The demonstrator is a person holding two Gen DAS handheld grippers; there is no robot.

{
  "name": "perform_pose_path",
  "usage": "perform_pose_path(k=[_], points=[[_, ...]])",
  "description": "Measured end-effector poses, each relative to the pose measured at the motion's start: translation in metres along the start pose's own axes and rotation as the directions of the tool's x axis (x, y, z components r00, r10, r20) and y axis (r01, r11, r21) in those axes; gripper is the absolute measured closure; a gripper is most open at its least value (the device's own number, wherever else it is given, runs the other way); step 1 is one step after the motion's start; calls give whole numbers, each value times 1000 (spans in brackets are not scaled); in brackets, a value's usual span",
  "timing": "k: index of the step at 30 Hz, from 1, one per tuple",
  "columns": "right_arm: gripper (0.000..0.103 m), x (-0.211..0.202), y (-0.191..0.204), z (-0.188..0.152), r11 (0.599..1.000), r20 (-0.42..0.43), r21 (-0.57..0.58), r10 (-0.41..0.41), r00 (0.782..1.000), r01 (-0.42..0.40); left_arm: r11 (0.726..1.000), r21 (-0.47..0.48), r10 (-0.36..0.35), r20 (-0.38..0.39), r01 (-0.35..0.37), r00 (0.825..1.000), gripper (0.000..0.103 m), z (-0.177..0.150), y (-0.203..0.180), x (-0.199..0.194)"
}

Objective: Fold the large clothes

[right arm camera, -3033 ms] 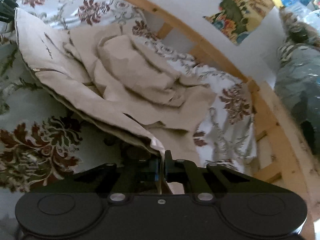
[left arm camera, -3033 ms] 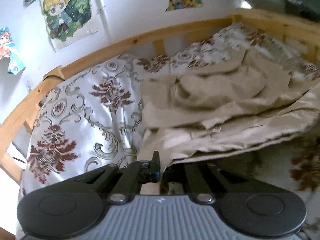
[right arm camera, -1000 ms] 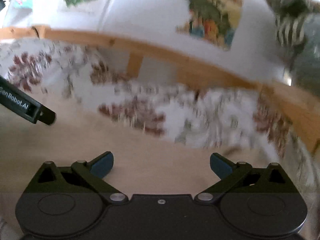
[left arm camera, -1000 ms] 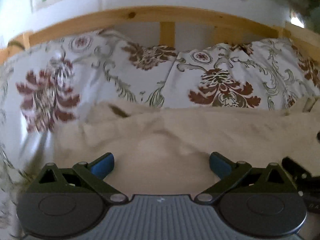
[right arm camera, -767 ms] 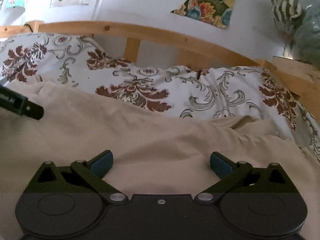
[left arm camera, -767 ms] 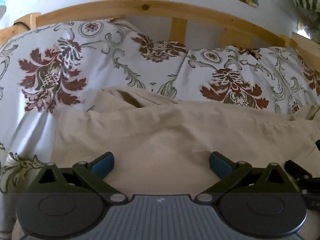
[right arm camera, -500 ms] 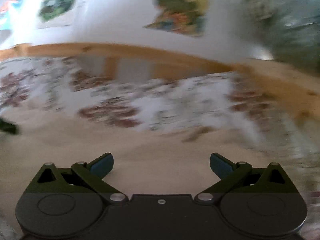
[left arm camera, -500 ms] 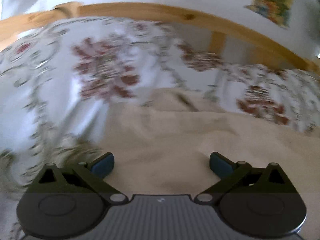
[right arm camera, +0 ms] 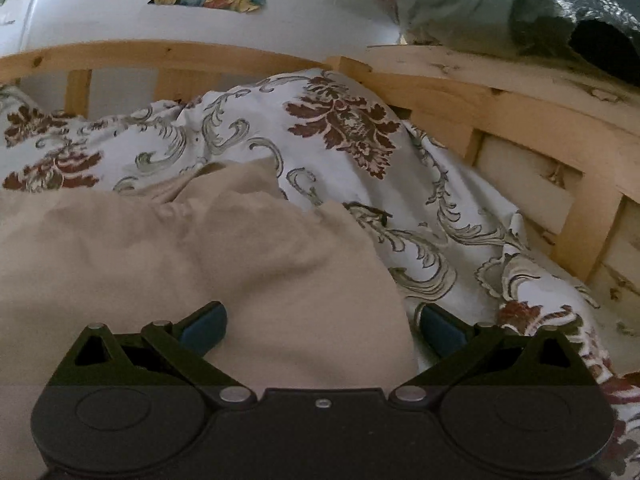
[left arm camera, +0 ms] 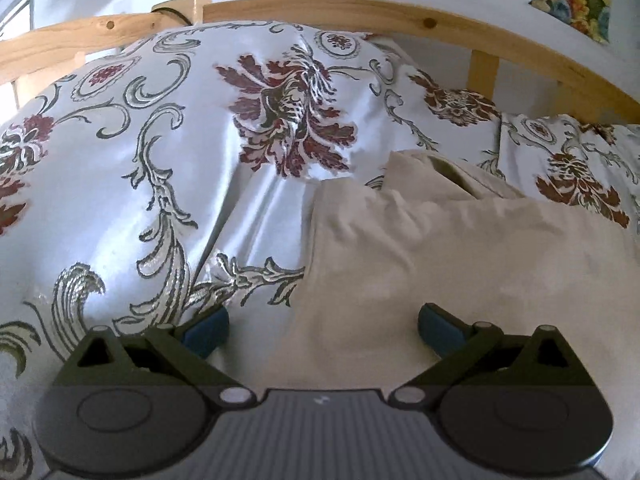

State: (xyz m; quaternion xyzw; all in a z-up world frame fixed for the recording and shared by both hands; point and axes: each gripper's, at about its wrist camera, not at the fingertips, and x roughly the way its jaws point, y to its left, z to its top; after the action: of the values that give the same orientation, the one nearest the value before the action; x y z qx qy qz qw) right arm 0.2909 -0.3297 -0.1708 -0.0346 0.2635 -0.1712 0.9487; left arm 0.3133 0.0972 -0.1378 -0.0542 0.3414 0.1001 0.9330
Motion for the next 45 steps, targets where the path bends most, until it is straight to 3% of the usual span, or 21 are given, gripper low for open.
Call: perform_pose_path(k=[8,10,14,19,23,28,31,35,39,41,45], points=[[1,1,0,12,1000,-15,-1,-6,1000,6,997,-19,71,-23,-71,997,1,0,-4,-35],[1,-5,0,18,1000,-8,20,-4,1000,4,998,-36,45,-9,-45,999,1,-3,-4,-56],[1,-32,3,31,993,38,76,85,996,-88,997,-71,-11,-6,10,1000,1,-10,-8,-90],[1,-77,25,46,983,83,23,179,980,-181,978,-185,-100,-24,94,995,1,-36,-4,-119],[1,-112,37,50,970,91,6,241,966,-243,951,-231,-220,-42,205,975,1,-51,-5,-123],[1,-140,42,41,946,44,59,318,947,-320,921,-291,-293,-80,259,953,1,-48,-11,-104],[1,-142,23,35,931,-13,232,294,956,-283,902,-363,-287,-105,232,952,1,-43,-5,-85],[1,-122,-13,6,826,-178,546,275,945,-138,863,-453,-304,-114,223,946,1,-40,11,-64],[5,-86,-22,-7,817,-241,573,243,939,-65,836,-505,-305,-100,216,947,1,-35,17,-54],[5,-73,-29,-12,783,-207,621,220,953,-46,829,-521,-294,-95,204,951,4,-34,18,-52],[36,-70,-32,-12,743,-164,669,148,975,0,829,-539,-242,-106,148,965,25,-31,19,-56]])
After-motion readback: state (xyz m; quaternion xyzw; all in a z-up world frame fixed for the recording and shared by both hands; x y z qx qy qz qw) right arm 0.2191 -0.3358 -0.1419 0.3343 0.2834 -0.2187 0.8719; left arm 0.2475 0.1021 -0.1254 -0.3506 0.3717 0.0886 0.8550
